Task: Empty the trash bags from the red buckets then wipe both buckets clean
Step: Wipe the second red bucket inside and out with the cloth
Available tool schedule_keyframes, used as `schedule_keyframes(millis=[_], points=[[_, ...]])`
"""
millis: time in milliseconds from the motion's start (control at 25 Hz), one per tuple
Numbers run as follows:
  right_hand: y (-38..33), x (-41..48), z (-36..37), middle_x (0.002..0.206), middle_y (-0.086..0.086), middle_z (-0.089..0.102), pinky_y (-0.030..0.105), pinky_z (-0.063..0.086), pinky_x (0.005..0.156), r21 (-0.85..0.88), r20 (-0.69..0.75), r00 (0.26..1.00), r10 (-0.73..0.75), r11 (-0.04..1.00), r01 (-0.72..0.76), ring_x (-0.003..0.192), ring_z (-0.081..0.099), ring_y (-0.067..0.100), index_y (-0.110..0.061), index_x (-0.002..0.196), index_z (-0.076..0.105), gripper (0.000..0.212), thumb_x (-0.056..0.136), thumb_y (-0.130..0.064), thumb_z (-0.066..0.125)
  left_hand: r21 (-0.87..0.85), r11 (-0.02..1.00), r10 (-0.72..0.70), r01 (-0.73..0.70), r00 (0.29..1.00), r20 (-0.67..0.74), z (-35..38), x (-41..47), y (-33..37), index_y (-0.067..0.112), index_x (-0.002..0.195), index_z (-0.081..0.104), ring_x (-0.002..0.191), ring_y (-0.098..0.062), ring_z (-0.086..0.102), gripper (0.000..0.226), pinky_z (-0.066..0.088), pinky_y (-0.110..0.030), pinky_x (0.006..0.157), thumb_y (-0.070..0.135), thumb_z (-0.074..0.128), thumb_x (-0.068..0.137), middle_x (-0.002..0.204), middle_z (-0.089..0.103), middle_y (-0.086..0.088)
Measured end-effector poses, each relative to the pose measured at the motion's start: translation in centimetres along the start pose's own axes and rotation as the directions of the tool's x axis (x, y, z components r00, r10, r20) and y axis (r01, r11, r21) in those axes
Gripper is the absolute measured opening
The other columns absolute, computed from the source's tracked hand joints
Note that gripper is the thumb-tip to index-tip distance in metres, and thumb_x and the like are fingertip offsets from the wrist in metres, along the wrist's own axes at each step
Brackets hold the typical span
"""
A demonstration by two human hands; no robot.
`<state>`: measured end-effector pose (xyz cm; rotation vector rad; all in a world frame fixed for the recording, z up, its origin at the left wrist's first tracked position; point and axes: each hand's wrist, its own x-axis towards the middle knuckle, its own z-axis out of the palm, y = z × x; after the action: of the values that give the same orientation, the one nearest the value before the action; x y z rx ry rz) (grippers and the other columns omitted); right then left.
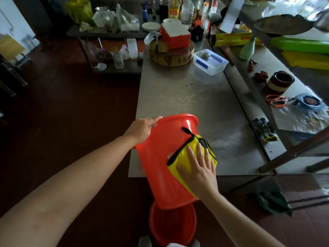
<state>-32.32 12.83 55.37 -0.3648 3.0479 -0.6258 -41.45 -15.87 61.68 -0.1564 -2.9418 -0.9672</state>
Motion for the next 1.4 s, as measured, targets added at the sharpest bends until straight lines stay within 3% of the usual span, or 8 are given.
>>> schedule_keyframes(millis=[240,360,600,800,960,1080,1280,1400], points=[[2.3,-5.8,0.8,0.166,-0.016,-0.02,0.057,0.014,0.123,-0.035,0.036,0.999,0.01,0.999,-0.008,0.154,-0.02,0.019,-0.055,0.154,-0.007,0.077,0.089,-0.087,0.021,0.184,0.979,0.053,-0.086,0.983,0.176,-1.7,0.1,0.6,0.028,0.155,0.032,0.138,-0.017,0.045,0.05,0.04,-0.033,0.112,0.022,0.039,0.106,0.154,0.044,0.0],[1.3,-5.8,0.8,0.165,-0.015,-0.022,0.056,0.009,0.124,-0.022,0.049,0.999,0.019,1.0,-0.018,0.153,-0.024,0.019,-0.056,0.154,-0.008,0.078,0.088,-0.088,0.017,0.259,0.953,0.115,-0.158,0.978,0.174,-0.5,3.0,4.8,0.02,0.155,0.034,0.142,-0.021,0.04,0.052,0.035,-0.033,0.114,0.02,0.04,0.103,0.156,0.041,-0.004],[0.7,-6.3,0.8,0.165,-0.015,-0.023,0.056,0.003,0.124,-0.008,0.079,0.996,0.039,0.999,-0.038,0.152,-0.026,0.02,-0.055,0.154,-0.006,0.078,0.087,-0.089,0.017,0.497,0.868,-0.067,0.003,0.992,0.111,5.0,7.1,11.6,0.017,0.134,0.055,0.116,-0.037,0.057,0.036,0.048,-0.044,0.095,0.035,0.044,0.105,0.124,0.058,-0.015],[1.0,-5.1,0.0,0.162,-0.016,-0.03,0.055,0.004,0.125,0.06,0.079,0.989,0.123,0.99,-0.128,0.15,-0.03,0.018,-0.06,0.15,-0.014,0.077,0.085,-0.091,0.015,0.357,0.933,-0.059,0.053,0.998,0.006,4.7,6.4,11.0,0.02,0.117,0.064,0.103,-0.034,0.062,0.024,0.048,-0.039,0.083,0.026,0.046,0.103,0.106,0.061,-0.012],[1.0,-1.6,-1.9,0.163,-0.01,-0.032,0.059,-0.002,0.122,-0.007,0.002,0.992,0.125,0.992,-0.125,0.149,-0.031,0.026,-0.057,0.151,-0.016,0.076,0.088,-0.086,0.016,0.026,0.997,0.069,-0.068,0.997,-0.019,3.4,4.7,9.1,0.018,0.134,0.063,0.098,-0.025,0.063,0.032,0.041,-0.023,0.08,0.023,0.05,0.104,0.103,0.064,-0.005],[0.0,2.6,-3.4,0.163,-0.006,-0.032,0.063,-0.005,0.119,-0.09,-0.044,0.994,0.1,0.991,-0.103,0.148,-0.033,0.031,-0.052,0.153,-0.014,0.076,0.092,-0.081,0.019,-0.13,0.99,0.051,-0.055,0.998,-0.038,3.1,3.9,8.1,0.013,0.133,0.062,0.106,-0.022,0.062,0.031,0.039,-0.018,0.086,0.017,0.054,0.103,0.112,0.066,-0.005],[-5.0,7.7,-2.5,0.161,-0.001,-0.037,0.07,-0.009,0.116,-0.164,0.053,0.998,0.036,0.986,-0.026,0.144,-0.038,0.037,-0.045,0.156,-0.013,0.079,0.092,-0.079,0.019,-0.059,0.996,-0.067,0.068,0.998,0.021,0.7,3.6,4.5,0.015,0.126,0.059,0.113,-0.021,0.061,0.026,0.046,-0.029,0.095,0.015,0.05,0.102,0.122,0.066,-0.004],[-7.3,8.9,-1.4,0.161,0.001,-0.038,0.071,-0.015,0.112,-0.19,0.055,0.999,-0.002,0.982,0.012,0.143,-0.039,0.039,-0.043,0.157,-0.012,0.082,0.092,-0.08,0.019,0.05,0.997,0.051,-0.05,0.999,-0.007,-0.9,4.4,3.6,0.014,0.138,0.058,0.117,-0.023,0.061,0.036,0.045,-0.031,0.1,0.016,0.052,0.103,0.126,0.066,-0.008]])
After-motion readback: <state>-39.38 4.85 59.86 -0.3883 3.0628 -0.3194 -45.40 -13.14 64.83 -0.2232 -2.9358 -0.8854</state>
